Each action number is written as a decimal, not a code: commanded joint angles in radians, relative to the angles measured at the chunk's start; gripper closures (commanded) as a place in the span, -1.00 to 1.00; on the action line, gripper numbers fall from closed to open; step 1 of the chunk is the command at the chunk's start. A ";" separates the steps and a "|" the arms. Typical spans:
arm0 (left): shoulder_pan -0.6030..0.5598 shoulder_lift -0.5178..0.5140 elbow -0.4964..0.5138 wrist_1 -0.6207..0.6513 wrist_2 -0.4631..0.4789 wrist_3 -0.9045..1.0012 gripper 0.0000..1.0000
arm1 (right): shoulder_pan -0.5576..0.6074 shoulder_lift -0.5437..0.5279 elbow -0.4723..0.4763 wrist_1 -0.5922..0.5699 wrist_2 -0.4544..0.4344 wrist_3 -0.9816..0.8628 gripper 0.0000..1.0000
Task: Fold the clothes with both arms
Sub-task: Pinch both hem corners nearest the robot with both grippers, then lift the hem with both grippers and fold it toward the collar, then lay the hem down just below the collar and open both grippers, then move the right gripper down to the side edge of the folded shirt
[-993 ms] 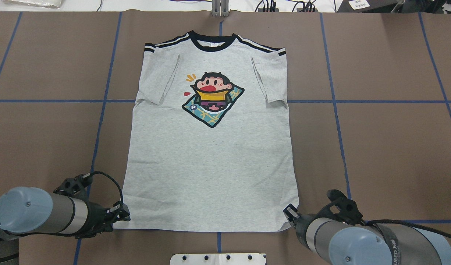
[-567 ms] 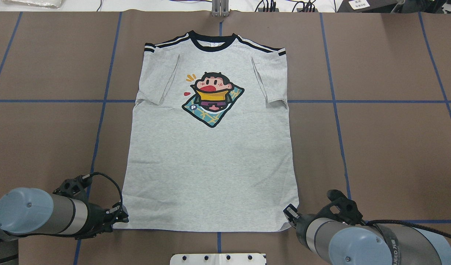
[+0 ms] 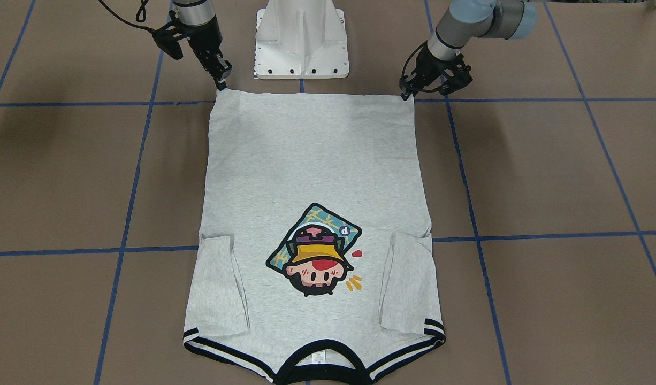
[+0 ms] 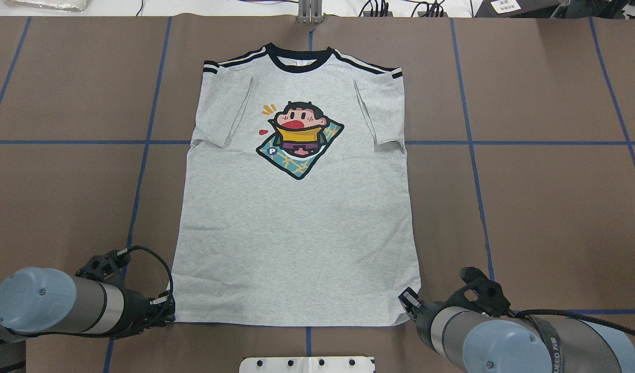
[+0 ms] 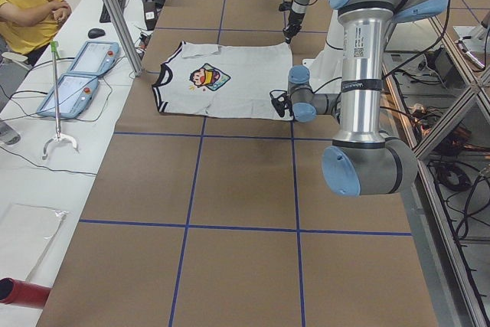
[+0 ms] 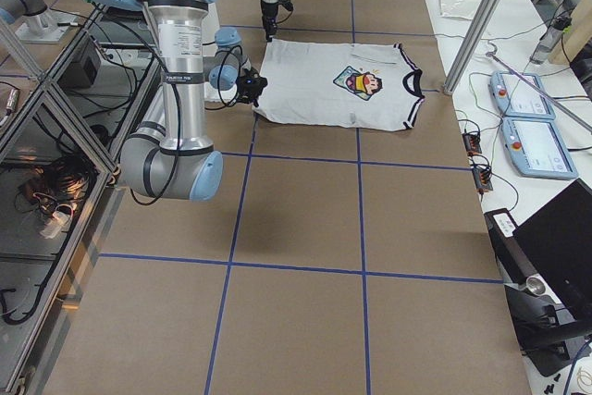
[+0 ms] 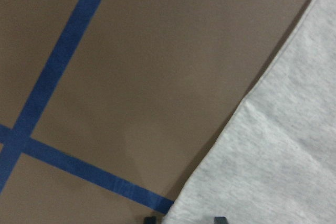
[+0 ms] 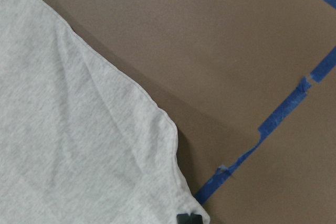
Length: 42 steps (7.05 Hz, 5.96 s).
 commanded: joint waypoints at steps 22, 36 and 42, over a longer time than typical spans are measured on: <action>-0.536 -0.479 0.315 0.192 -0.010 0.539 1.00 | 0.620 0.374 -0.405 -0.046 0.232 -0.553 1.00; -0.627 -0.712 0.838 -0.159 0.031 0.587 0.50 | 0.752 0.678 -0.964 0.122 0.221 -0.653 1.00; -0.670 -0.698 0.828 -0.181 0.022 0.638 -0.17 | 0.778 0.674 -0.876 0.109 0.314 -0.638 -0.06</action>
